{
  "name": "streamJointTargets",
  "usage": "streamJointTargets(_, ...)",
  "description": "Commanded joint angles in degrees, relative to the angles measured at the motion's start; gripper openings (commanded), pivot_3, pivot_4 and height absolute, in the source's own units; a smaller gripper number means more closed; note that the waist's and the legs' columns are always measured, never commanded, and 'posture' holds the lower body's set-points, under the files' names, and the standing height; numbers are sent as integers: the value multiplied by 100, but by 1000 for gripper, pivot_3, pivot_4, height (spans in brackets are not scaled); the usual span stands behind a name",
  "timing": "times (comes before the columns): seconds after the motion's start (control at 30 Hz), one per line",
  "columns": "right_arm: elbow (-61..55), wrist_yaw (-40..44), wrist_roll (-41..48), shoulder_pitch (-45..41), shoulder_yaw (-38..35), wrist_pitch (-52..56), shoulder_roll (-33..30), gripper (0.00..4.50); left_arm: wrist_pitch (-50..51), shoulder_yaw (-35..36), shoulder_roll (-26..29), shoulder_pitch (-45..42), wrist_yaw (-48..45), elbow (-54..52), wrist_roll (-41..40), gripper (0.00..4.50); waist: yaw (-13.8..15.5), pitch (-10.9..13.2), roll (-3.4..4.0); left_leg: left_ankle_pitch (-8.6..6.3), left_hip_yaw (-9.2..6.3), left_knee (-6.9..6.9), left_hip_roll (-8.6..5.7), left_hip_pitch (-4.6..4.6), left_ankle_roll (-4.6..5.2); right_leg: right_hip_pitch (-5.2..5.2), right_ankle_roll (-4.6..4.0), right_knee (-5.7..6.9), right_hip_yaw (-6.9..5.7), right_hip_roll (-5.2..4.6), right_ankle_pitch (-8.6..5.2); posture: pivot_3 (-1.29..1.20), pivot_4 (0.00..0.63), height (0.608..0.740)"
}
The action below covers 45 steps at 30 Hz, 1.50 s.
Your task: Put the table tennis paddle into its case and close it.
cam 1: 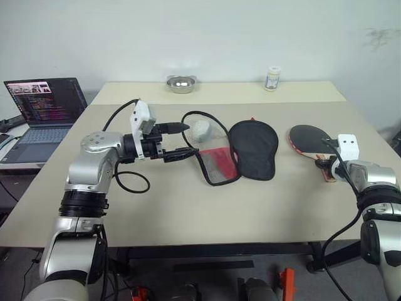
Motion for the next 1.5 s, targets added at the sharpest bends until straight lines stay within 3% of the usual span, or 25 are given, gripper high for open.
streamJointTargets(0.03, -1676, -46, 296, -12, -123, 457, 134, 1079, 38, 185, 97, -29, 12, -380, -165, 4500, -20, 4, 7, 1, 1, -1, 1, -2, -2, -5, 0, 1, 1, 0, 0, 0, 150, 740)
streamJointTargets(0.2, -4086, -862, 845, 245, -448, 1836, 1190, 1079, 59, 285, 213, 0, 205, -392, -79, 4500, -50, 4, 11, 5, 3, -7, 16, -8, -12, -19, -2, 2, 3, 6, 0, 0, 150, 740)
streamJointTargets(0.37, -4831, -1614, 962, 451, -495, 2224, 2241, 1079, -49, 296, 306, -33, 282, -247, 1, 4500, 41, 4, 11, 5, -4, -3, 6, -9, -11, -17, -2, 2, 0, 3, 0, 0, 150, 740)
streamJointTargets(0.5, -4781, -1995, 826, 770, -269, 2008, 2923, 1079, -178, 282, 389, -35, 284, -117, 62, 4500, 79, 4, 11, 5, -11, -5, 2, -9, -12, -17, -2, 2, -4, 1, 0, 0, 150, 740)
streamJointTargets(0.9, -3654, -2396, 500, 751, -148, 1015, 3183, 1079, -680, 274, 403, 89, 161, 277, 198, 4500, -4, 5, 13, 6, -8, -6, -1, -9, -12, -21, -2, 5, -1, 1, 0, 0, 150, 740)
streamJointTargets(1.33, -3056, -2660, 547, 667, -328, 632, 3408, 1079, -1049, 242, 339, 72, 77, 633, 291, 4500, -22, 5, 14, 6, -8, -6, 1, -7, -11, -20, -3, 7, -1, 2, 0, 0, 150, 740)
streamJointTargets(1.5, -3312, -2620, 565, 714, -252, 754, 3422, 2638, -1022, 219, 336, 50, 105, 640, 331, 4500, -22, 5, 14, 4, -9, -6, 2, -6, -8, -20, -3, 8, -1, 3, 0, 0, 150, 740)
